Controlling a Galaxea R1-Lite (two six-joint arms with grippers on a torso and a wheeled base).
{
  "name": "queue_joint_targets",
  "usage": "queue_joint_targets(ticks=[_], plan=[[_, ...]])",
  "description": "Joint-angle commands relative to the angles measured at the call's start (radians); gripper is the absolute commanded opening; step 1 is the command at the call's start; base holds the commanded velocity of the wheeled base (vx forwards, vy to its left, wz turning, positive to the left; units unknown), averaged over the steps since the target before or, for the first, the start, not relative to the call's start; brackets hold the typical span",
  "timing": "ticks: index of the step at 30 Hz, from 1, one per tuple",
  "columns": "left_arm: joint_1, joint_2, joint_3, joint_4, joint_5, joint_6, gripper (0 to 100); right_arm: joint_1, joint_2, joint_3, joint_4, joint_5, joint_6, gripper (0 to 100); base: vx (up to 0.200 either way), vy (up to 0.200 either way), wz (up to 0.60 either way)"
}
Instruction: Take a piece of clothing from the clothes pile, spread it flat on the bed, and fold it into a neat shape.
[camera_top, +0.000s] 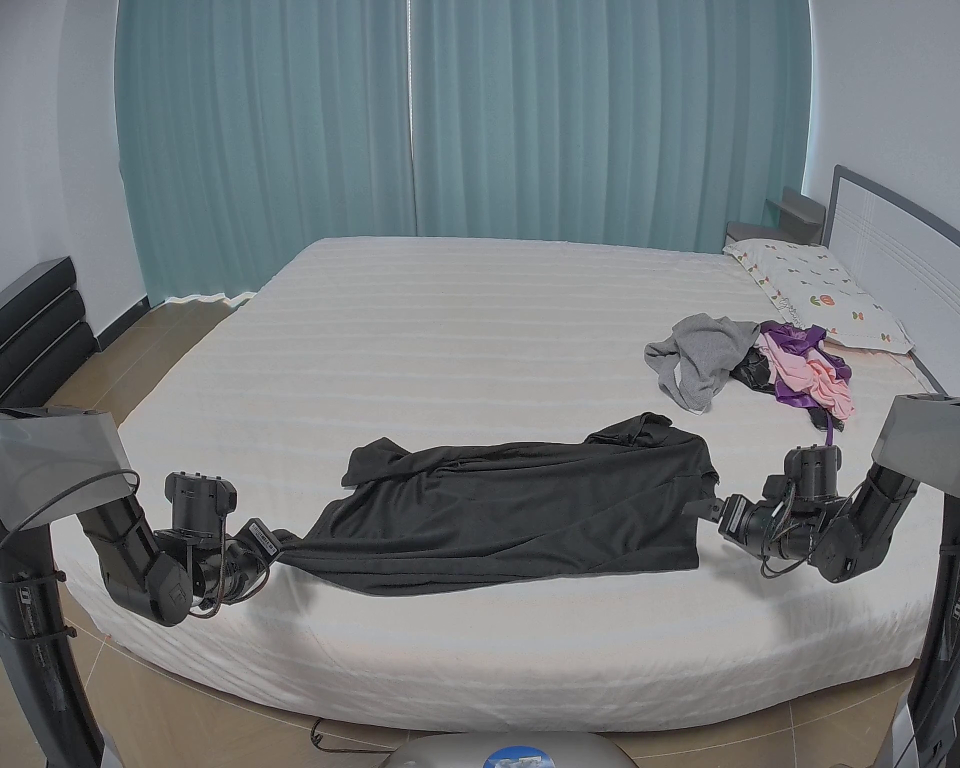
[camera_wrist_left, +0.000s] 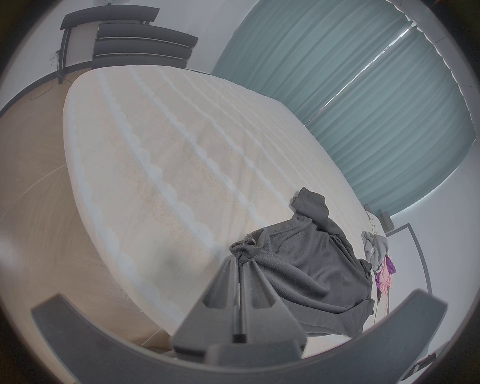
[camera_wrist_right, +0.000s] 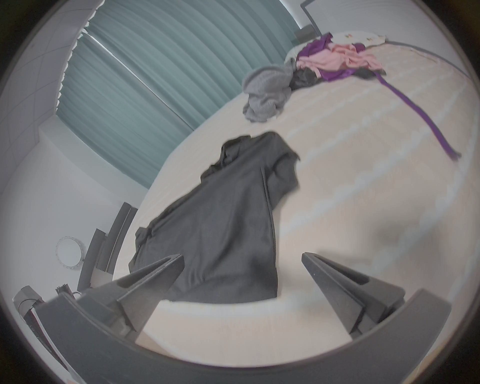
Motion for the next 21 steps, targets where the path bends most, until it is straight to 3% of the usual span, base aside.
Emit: queue_joint_targets(ticks=[1, 5, 13, 17, 21], plan=[[0.0, -0.003, 0.005, 0.0, -0.001, 0.0, 0, 0.035, 0.007, 0.066, 0.0, 0.004, 0.019, 100, 0.0, 0.0, 0.0], [0.0, -0.003, 0.002, 0.0, -0.001, 0.0, 0, 0.069, 0.033, 0.058, 0.005, -0.002, 0.099, 100, 0.0, 0.0, 0.0], [0.0, -0.003, 0.003, 0.0, -0.001, 0.0, 0, 0.091, 0.06, 0.034, 0.023, -0.008, 0.106, 100, 0.0, 0.0, 0.0], [-0.001, -0.003, 0.002, 0.0, -0.001, 0.0, 0, 0.101, 0.068, -0.022, 0.076, -0.059, 0.119, 100, 0.0, 0.0, 0.0], [0.0, -0.005, 0.003, 0.0, -0.001, 0.0, 0, 0.117, 0.073, -0.031, 0.071, -0.066, 0.149, 100, 0.0, 0.0, 0.0]])
